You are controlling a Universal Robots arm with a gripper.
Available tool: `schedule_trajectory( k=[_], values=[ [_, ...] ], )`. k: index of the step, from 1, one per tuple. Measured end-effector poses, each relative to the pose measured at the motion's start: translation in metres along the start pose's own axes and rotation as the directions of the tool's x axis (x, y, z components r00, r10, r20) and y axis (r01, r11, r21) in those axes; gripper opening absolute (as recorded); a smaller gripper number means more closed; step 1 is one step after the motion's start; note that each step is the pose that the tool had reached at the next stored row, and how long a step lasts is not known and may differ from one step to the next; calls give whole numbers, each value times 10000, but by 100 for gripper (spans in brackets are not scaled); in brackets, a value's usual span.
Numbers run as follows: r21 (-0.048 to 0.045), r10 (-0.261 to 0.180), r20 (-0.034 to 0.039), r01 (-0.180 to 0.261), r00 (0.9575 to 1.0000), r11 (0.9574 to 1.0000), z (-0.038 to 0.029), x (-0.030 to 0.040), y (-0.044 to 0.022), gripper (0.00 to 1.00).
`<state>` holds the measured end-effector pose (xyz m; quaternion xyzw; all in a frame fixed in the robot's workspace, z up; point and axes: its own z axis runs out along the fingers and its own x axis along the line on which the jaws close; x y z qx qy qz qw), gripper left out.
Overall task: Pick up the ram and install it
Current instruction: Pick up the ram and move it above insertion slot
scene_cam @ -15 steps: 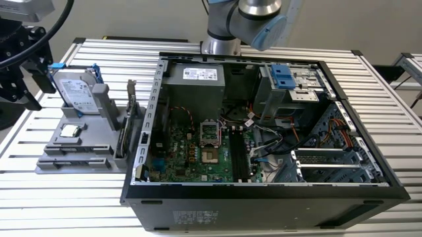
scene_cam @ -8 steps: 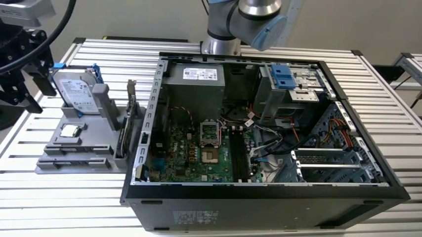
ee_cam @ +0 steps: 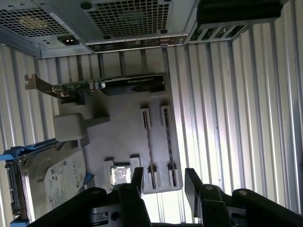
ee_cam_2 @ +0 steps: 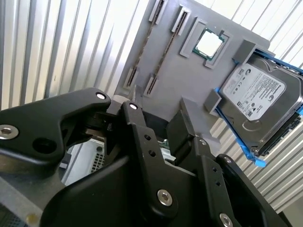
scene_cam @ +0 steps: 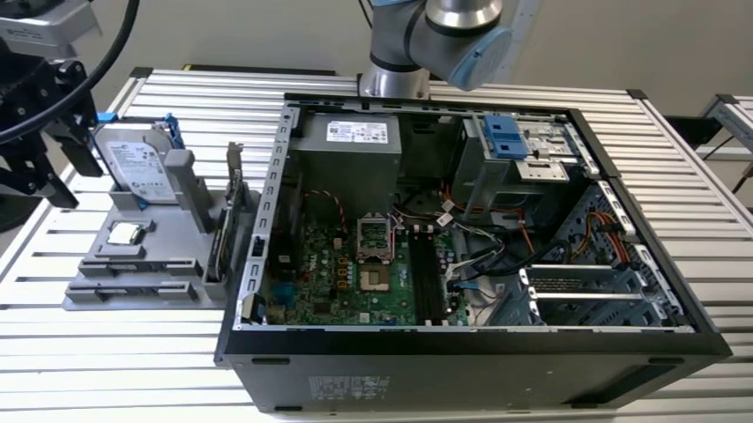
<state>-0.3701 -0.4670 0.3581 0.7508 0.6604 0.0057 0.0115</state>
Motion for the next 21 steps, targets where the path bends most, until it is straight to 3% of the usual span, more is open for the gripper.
schedule_trajectory(
  k=[21],
  values=[
    [0, -45, -1, 45, 10000, 10000, 159, -11, -2, 100]
  ],
)
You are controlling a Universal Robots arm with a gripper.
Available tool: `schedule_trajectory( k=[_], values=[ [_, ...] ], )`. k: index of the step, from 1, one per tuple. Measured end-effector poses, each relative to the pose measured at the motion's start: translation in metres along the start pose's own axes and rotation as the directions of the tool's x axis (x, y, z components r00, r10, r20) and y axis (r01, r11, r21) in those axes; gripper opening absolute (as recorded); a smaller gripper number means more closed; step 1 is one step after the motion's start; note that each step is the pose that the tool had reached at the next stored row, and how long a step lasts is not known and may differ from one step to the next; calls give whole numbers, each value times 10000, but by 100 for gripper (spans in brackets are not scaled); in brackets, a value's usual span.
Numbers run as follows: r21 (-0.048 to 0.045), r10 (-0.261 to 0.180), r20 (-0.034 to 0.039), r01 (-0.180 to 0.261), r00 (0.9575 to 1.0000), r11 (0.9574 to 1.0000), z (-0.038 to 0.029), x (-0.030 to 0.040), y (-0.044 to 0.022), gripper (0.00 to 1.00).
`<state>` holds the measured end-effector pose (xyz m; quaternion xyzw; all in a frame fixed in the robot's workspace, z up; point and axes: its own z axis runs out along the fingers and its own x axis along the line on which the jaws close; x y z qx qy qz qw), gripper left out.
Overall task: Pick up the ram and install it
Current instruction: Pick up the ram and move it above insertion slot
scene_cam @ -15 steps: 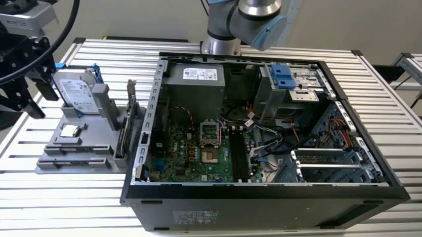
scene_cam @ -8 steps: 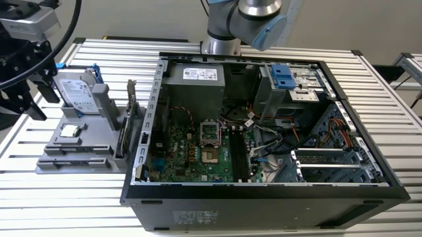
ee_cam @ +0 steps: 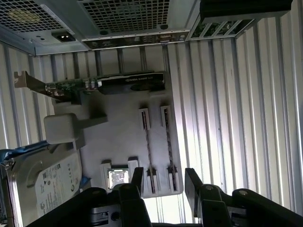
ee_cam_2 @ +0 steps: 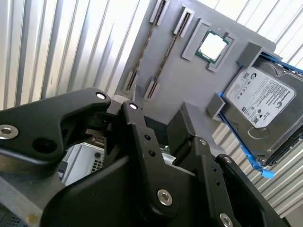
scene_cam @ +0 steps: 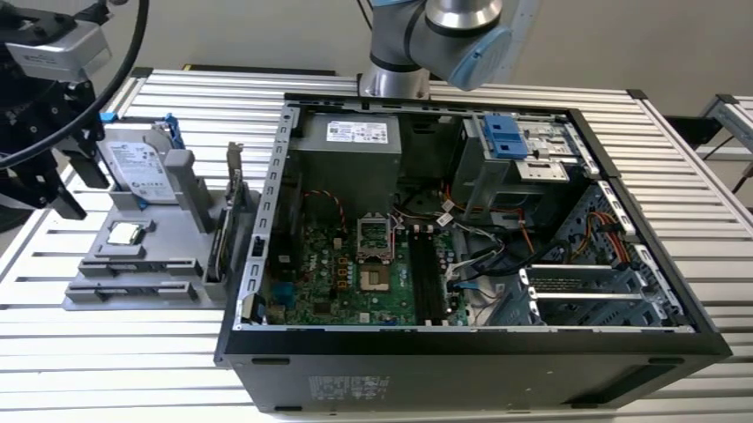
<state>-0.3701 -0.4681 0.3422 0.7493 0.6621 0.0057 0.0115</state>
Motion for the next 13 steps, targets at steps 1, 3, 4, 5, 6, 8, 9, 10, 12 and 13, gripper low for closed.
schedule_trajectory(
  k=[1, 3, 4, 5, 6, 8, 9, 10, 12, 13],
  values=[
    [0, -2, -1, 2, 10000, 10000, 8, -1, 0, 100],
    [3, -5, 1, 5, 10000, 10000, 23, -2, 0, 100],
    [4, -7, 1, 7, 10000, 10000, 32, -3, 0, 100],
    [7, -8, 1, 8, 10000, 10000, 41, -4, -1, 100],
    [10, -10, 1, 10, 10000, 10000, 49, -5, -1, 100],
    [27, -12, 4, 12, 10000, 10000, 66, -7, -1, 100],
    [40, -12, 5, 12, 10000, 10000, 75, -7, -1, 100],
    [51, -13, 7, 13, 10000, 10000, 84, -8, -1, 100],
    [73, -24, 9, 24, 10000, 10000, 102, -12, -1, 100],
    [82, -33, 9, 33, 10000, 10000, 111, -14, -1, 100]
  ],
)
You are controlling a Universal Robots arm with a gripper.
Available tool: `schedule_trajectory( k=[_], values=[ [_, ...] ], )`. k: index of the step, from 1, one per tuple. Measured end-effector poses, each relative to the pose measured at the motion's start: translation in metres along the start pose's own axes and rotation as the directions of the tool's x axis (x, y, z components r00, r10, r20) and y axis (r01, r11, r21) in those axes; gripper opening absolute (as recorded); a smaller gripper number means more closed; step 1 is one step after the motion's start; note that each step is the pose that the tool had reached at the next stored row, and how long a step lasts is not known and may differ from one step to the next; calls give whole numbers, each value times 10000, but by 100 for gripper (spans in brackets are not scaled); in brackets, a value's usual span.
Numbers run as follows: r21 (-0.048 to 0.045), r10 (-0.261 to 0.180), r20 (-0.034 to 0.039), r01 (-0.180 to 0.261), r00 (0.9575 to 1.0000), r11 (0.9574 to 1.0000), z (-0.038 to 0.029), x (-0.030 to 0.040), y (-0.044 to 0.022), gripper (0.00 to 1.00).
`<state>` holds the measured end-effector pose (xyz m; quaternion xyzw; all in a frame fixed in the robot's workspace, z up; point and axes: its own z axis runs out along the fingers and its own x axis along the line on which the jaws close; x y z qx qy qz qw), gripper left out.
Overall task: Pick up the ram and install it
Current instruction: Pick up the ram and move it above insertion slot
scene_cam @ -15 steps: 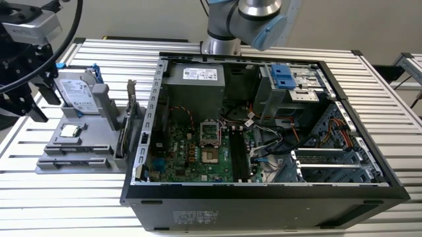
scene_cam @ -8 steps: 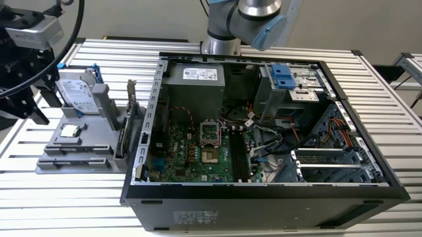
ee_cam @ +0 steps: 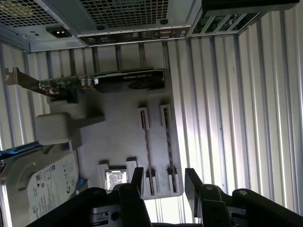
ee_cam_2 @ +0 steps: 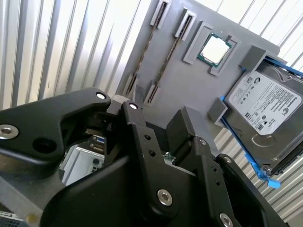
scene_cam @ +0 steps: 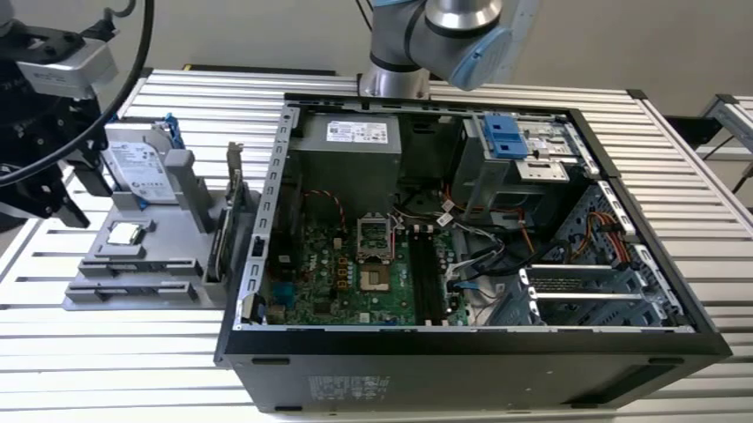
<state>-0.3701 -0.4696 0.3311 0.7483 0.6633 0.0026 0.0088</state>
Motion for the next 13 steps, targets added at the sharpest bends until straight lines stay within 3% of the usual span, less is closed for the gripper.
schedule_trajectory(
  k=[13],
  values=[
    [78, -99, 8, 99, 10000, 9999, 101, -22, 1, 100]
  ],
)
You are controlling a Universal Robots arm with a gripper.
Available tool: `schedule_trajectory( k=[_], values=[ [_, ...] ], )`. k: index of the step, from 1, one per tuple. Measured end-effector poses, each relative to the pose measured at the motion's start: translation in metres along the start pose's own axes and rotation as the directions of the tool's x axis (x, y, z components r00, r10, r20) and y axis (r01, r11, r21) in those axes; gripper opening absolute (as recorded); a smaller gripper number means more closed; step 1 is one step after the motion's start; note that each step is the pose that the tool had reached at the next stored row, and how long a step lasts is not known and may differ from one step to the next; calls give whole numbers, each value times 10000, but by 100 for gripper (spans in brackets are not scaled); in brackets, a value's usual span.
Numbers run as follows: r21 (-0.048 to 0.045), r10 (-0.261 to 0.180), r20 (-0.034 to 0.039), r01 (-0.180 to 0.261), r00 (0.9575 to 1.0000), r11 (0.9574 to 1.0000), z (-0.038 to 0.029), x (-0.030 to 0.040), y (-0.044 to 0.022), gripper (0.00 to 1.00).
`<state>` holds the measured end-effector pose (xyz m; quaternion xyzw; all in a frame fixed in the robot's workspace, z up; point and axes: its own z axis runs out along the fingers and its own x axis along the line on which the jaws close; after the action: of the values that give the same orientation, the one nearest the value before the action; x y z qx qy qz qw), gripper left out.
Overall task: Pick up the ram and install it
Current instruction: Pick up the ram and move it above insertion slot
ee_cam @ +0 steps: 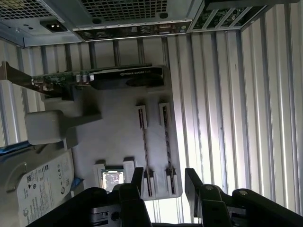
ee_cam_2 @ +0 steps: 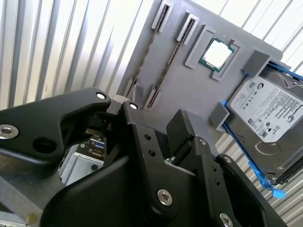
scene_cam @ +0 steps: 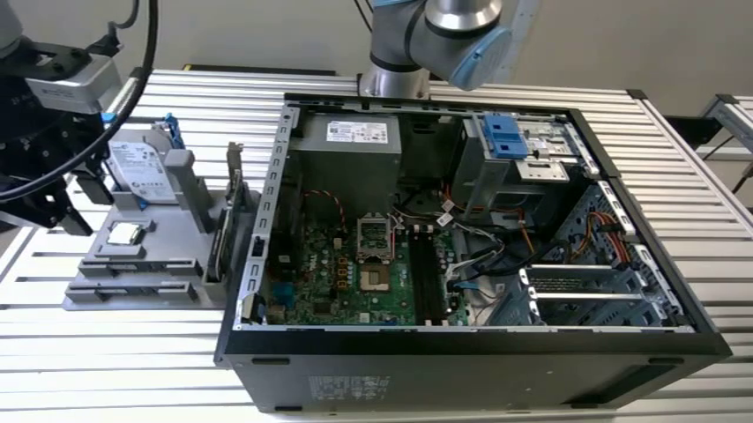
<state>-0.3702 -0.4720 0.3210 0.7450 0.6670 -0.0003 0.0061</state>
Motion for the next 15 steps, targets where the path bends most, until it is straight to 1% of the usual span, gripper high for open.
schedule_trajectory(
  k=[7, 15],
  values=[
    [-1, -85, -1, 85, 10000, 10000, 37, -1, 0, 100],
    [-3, -296, -3, 296, 9996, 9996, 90, -3, 0, 100]
  ],
)
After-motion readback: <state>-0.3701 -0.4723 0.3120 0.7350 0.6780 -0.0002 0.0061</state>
